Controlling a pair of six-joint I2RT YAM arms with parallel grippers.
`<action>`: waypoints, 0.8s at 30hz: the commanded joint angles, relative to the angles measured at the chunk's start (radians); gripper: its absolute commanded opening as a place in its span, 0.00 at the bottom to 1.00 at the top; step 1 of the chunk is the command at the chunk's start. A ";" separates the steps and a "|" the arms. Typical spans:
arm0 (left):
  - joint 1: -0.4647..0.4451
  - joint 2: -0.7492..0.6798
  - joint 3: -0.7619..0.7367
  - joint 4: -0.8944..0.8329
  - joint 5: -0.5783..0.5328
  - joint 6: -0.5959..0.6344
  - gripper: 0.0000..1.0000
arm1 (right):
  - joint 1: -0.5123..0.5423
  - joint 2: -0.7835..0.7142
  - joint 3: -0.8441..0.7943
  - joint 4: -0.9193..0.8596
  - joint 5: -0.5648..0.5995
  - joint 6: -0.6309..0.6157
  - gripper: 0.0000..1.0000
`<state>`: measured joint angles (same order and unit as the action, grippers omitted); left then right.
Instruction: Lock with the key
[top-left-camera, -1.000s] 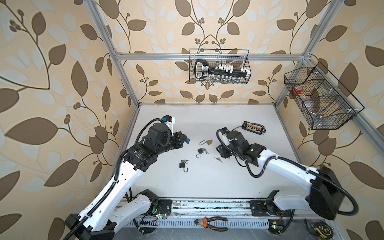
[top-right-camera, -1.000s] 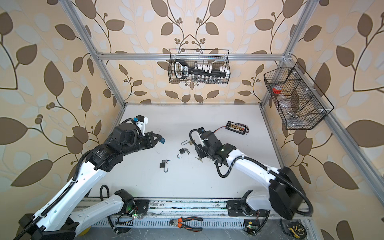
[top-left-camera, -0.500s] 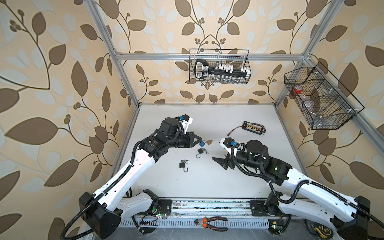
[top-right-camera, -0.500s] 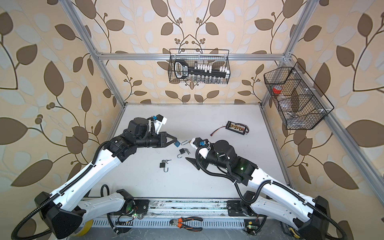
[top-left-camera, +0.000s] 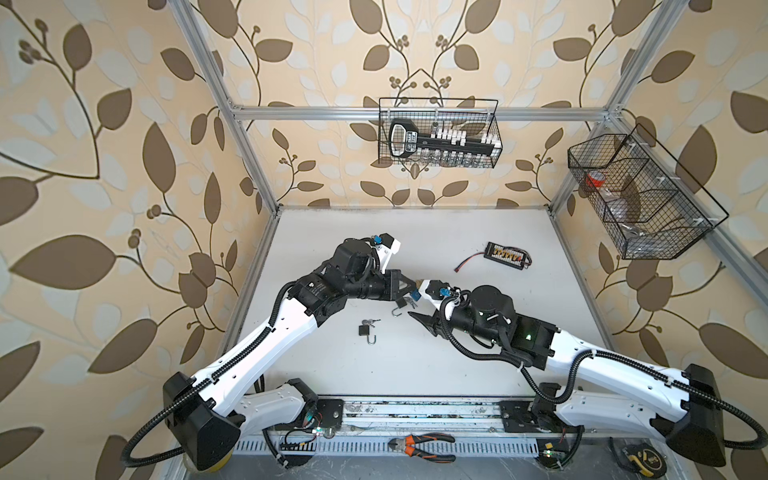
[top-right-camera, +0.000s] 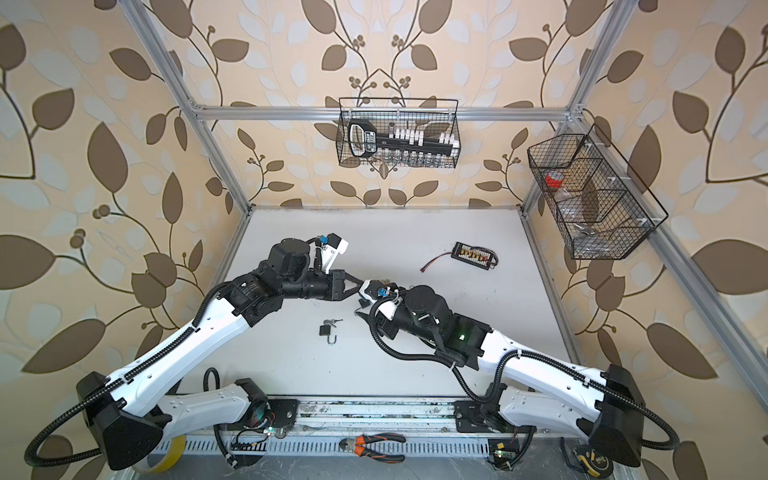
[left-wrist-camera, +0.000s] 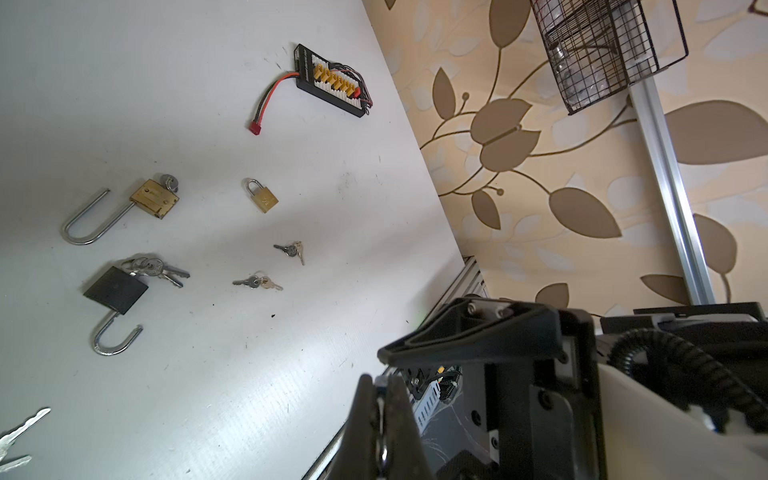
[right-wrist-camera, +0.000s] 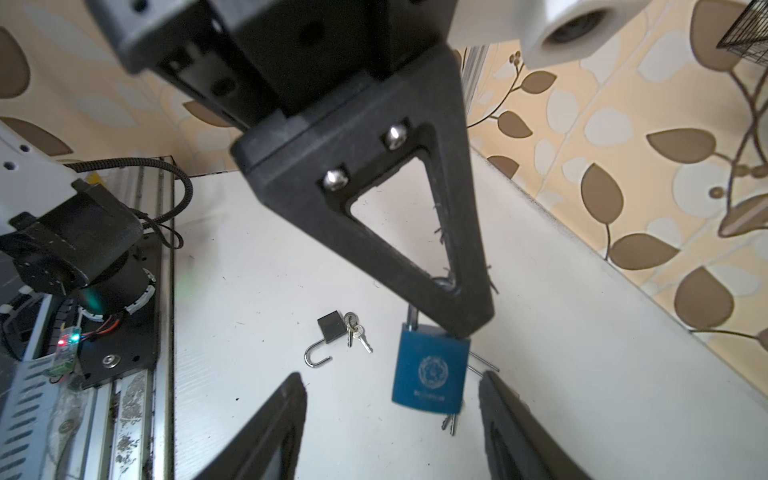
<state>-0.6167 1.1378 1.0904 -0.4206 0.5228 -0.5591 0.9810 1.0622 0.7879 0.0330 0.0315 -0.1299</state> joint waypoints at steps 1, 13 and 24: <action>-0.010 -0.003 0.017 0.044 0.009 -0.007 0.00 | 0.004 0.010 0.040 0.036 0.033 -0.005 0.57; -0.014 -0.009 0.017 0.043 0.012 -0.004 0.00 | 0.003 0.049 0.065 0.022 0.046 0.016 0.31; -0.014 -0.022 0.005 0.060 0.026 -0.004 0.00 | 0.004 0.050 0.051 0.030 0.079 0.049 0.06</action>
<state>-0.6167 1.1389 1.0904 -0.4206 0.5213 -0.5591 0.9798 1.1030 0.8185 0.0494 0.1017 -0.0933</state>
